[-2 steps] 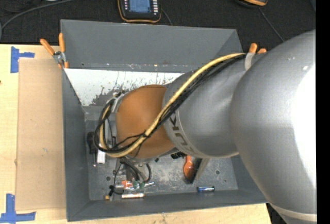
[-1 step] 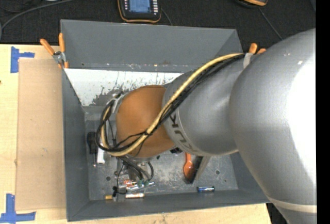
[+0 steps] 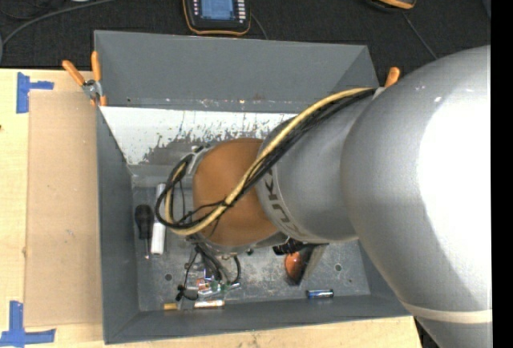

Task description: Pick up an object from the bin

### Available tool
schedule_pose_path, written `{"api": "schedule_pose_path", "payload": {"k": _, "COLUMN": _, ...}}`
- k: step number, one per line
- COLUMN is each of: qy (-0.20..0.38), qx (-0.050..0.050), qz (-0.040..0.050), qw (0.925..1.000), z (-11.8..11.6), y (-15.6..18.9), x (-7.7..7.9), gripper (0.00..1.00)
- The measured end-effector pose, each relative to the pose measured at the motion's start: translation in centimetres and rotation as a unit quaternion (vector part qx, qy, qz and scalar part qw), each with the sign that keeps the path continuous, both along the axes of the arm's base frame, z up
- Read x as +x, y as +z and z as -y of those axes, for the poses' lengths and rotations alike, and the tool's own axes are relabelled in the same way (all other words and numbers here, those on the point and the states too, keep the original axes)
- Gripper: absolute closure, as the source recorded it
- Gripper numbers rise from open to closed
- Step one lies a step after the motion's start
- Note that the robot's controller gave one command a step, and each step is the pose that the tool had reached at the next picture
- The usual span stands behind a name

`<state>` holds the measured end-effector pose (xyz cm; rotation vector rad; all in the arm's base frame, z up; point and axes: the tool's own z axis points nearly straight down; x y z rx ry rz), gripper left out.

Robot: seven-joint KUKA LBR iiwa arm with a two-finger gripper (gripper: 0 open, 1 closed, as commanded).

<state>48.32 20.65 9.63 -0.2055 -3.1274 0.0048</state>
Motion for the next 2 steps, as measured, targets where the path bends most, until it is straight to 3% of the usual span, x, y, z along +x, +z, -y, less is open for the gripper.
{"api": "schedule_pose_path", "payload": {"k": 1, "qy": 0.072, "qx": 0.001, "qz": 0.0009, "qw": 0.9974, "z": -0.36, "y": -2.27, "x": 0.44, "gripper": 0.0}}
{"api": "schedule_pose_path", "payload": {"k": 2, "qy": -0.012, "qx": -0.001, "qz": -0.001, "qw": 0.9999, "z": 0.63, "y": -2.72, "x": -0.49, "gripper": 1.0}}
